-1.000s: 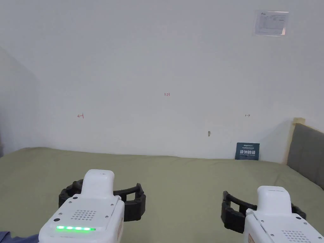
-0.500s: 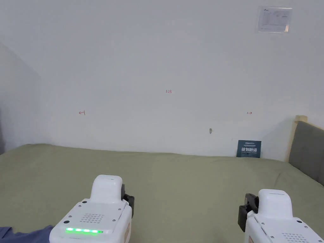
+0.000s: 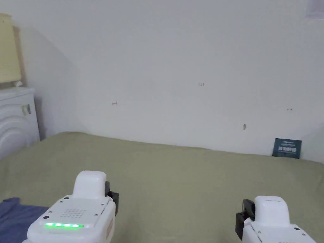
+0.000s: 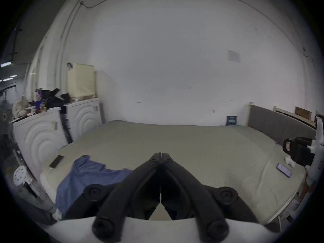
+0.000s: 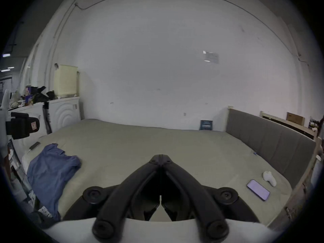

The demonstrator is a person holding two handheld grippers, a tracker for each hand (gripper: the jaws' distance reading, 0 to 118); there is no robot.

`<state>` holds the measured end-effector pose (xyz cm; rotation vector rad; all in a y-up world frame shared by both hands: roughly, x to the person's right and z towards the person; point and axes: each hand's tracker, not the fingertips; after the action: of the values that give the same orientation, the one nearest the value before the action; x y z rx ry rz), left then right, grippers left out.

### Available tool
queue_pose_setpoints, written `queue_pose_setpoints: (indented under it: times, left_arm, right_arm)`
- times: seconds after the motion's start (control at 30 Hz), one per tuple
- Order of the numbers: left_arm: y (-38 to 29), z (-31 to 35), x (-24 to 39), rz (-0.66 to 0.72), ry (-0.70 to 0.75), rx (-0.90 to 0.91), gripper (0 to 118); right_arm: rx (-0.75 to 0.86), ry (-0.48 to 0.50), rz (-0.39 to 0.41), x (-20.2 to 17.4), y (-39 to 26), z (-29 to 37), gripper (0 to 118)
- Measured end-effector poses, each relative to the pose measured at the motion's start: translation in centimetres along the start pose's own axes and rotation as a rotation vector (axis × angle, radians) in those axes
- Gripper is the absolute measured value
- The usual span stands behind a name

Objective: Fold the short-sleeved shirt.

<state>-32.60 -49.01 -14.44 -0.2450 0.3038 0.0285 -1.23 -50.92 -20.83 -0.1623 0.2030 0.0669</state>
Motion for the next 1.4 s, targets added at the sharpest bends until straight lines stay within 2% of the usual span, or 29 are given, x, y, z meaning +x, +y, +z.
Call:
queue_pose_setpoints:
  times: [0.13,0.27,0.47,0.67,0.83,1.03,1.3,1.37,1.4]
  left_arm:
    - [0.3,2.5,-6.5,0.049,0.180,0.021,0]
    - [0.1,4.7,-11.9,0.073,0.319,0.015,0]
    - [-1.2,6.3,-16.3,0.082,0.419,-0.027,0]
    - [-2.7,4.9,-18.0,0.121,0.431,-0.071,0]
    - [-3.7,1.3,-17.5,0.106,0.388,-0.139,0]
    - [-6.4,-6.6,-17.8,0.120,0.305,-0.265,0]
    - [-13.8,-18.1,-18.8,0.168,0.205,-0.558,0]
    - [-15.0,-19.9,-19.3,0.163,0.208,-0.631,4]
    - [-15.5,-20.2,-19.4,0.156,0.222,-0.649,28]
  right_arm:
    - [0.002,0.170,-0.021,-6.2,0.6,-2.2,0]
    - [0.010,0.297,-0.037,-11.6,0.9,-3.2,0]
    - [-0.005,0.358,-0.026,-15.0,0.6,-4.1,0]
    - [-0.012,0.369,0.013,-15.6,0.1,-4.8,0]
    - [-0.041,0.360,0.010,-15.5,-0.5,-6.1,0]
    - [-0.095,0.344,0.026,-15.0,-2.7,-7.7,0]
    - [-0.229,0.310,0.043,-14.1,-7.3,-10.5,0]
    - [-0.259,0.302,0.040,-13.9,-8.1,-11.0,0]
    - [-0.267,0.296,0.036,-13.8,-8.6,-11.2,0]
